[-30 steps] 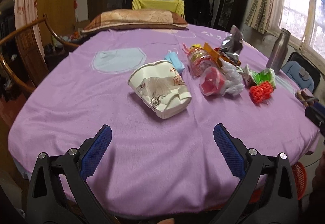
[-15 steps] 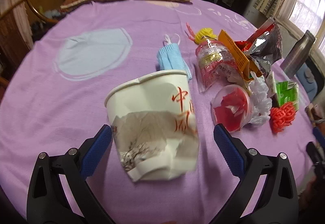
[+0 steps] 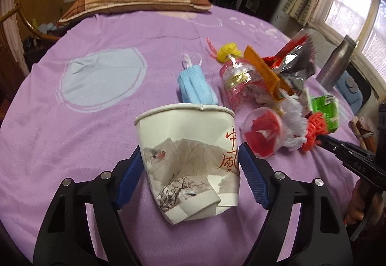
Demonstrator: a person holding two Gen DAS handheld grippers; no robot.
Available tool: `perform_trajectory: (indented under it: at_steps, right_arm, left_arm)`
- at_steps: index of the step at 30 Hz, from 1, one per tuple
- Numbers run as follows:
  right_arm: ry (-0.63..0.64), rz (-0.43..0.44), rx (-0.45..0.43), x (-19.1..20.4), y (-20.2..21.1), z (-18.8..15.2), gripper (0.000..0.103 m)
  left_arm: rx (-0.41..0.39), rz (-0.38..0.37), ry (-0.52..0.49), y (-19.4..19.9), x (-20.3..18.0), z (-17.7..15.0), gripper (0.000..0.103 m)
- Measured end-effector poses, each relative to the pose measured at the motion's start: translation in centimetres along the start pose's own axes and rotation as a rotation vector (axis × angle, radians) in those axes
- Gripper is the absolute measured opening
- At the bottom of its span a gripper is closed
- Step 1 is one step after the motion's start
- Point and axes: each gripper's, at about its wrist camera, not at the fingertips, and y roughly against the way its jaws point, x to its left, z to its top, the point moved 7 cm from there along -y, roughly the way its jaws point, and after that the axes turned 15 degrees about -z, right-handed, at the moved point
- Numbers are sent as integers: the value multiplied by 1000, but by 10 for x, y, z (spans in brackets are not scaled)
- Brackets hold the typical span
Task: Collect trash
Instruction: 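Carry the paper cup and red netting to the red wastebasket and release both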
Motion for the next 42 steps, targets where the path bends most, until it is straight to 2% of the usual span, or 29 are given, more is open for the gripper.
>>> perform_trajectory:
  at_steps: [5, 11, 13, 18, 22, 27, 33, 36, 37, 38, 39, 40, 42]
  right_arm:
    - [-17, 35, -100, -7, 39, -2, 6]
    - [-54, 20, -206, -39, 98, -7, 6]
    - [-79, -8, -237, -57, 119, -14, 6]
    - [-145, -101, -288, -112, 166, -39, 6]
    - [-208, -220, -315, -167, 203, -75, 6]
    - [-297, -364, -284, -234, 228, -133, 6]
    - [-422, -523, -135, -320, 214, -215, 7]
    - [-451, -551, 22, -352, 178, -262, 11]
    - [-470, -549, 64, -359, 166, -274, 29]
    - [-499, -552, 86, -370, 159, -289, 53]
    - [-517, -561, 90, -378, 157, -296, 57]
    - [-530, -568, 83, -384, 158, -300, 56]
    - [-578, -585, 26, -401, 176, -303, 57]
  left_arm:
    - [-89, -31, -44, 33, -20, 9, 75]
    - [-108, -96, -129, 49, -73, 15, 75]
    - [-105, -118, -162, 47, -95, 13, 75]
    - [-77, -233, -252, 37, -167, 3, 75]
    - [-42, -332, -335, 25, -235, -10, 75]
    - [25, -462, -430, 5, -324, -36, 75]
    - [157, -578, -520, -37, -414, -80, 75]
    - [227, -615, -563, -62, -452, -106, 75]
    - [254, -622, -583, -73, -467, -116, 75]
    - [278, -628, -599, -82, -476, -125, 75]
    - [306, -634, -615, -92, -488, -135, 75]
    - [329, -640, -627, -100, -495, -142, 75]
    - [384, -652, -655, -116, -514, -160, 75]
